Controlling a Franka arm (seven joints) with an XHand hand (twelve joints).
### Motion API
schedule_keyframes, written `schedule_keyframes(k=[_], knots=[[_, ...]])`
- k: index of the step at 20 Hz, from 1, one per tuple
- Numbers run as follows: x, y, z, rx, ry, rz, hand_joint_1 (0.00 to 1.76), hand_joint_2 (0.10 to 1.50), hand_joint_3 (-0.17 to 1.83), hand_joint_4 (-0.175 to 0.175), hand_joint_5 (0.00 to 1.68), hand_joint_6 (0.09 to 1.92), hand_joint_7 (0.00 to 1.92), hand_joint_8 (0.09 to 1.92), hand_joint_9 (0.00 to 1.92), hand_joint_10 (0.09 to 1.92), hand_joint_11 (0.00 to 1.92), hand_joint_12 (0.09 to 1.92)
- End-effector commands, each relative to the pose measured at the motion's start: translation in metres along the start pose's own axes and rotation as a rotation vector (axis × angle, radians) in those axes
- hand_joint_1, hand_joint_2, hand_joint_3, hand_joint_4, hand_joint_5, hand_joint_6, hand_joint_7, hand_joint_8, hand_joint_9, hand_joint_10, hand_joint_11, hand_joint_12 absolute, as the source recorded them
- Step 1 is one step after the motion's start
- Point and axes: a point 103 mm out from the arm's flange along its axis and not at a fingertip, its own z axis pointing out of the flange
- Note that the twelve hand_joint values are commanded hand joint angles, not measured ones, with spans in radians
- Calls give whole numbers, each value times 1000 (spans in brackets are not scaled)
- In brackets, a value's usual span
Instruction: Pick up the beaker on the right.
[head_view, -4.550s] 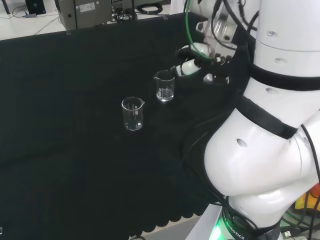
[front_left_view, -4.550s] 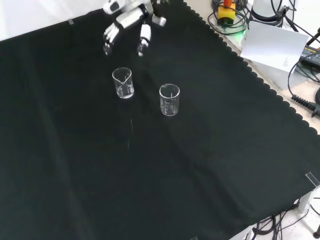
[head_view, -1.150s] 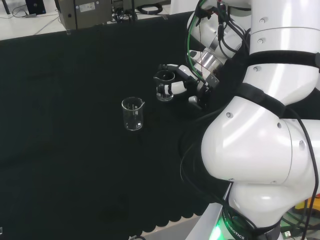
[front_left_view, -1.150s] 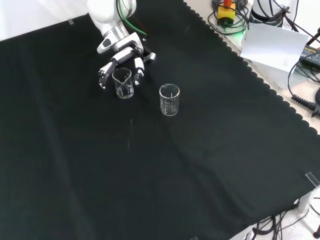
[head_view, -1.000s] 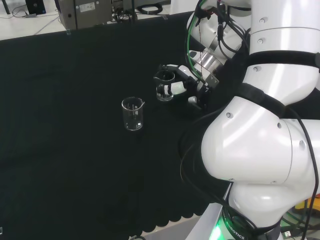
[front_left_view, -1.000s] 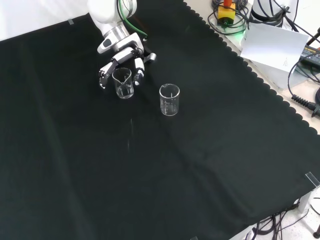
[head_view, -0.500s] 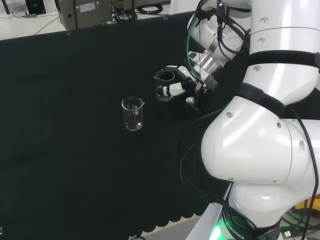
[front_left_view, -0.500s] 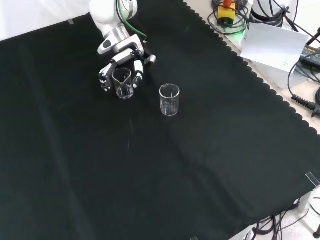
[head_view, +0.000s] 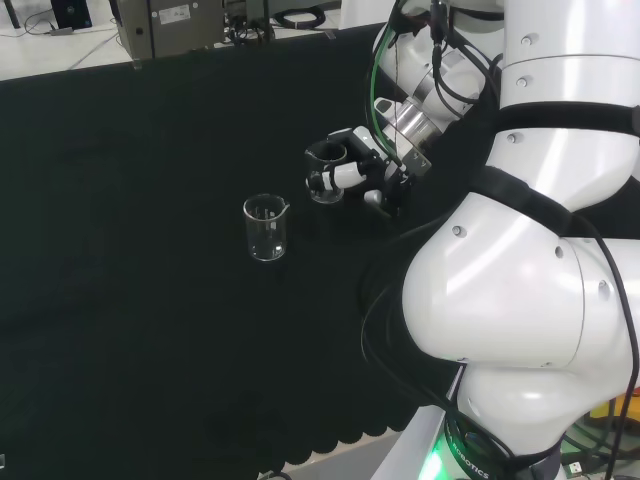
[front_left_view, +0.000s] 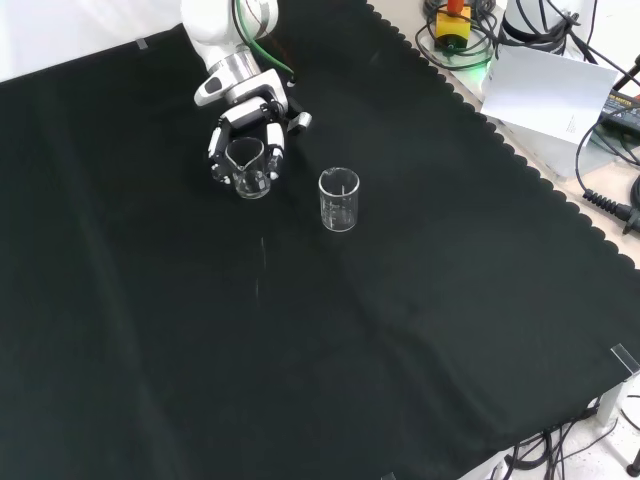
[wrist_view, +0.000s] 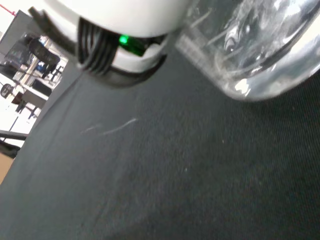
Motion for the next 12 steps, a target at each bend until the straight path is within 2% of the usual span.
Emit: schedule_keyframes(k=[1,2,3,4,6,11,12], knots=[[3,-3,-14,-111,-79,39,1277,907,160,-46,1275,525,1308,429,1422,167,1344,686],[3,-3,-16,-115,-90,33,1291,926,109,-103,1297,470,1337,399,1475,121,1365,663],[4,-4,-20,-114,-103,25,1299,938,76,-138,1310,436,1354,382,1511,94,1376,651],[5,-4,-25,-117,-112,18,1304,945,52,-158,1324,406,1373,351,1539,87,1386,641],[9,-4,-34,-117,-131,0,1308,950,31,-172,1339,376,1395,315,1573,87,1393,631],[26,-3,-59,-86,-170,-44,1315,940,20,-175,1409,235,1481,157,1661,87,1408,602],[31,-4,-65,-35,-143,-69,1315,938,21,-175,1416,222,1489,142,1682,87,1415,600]])
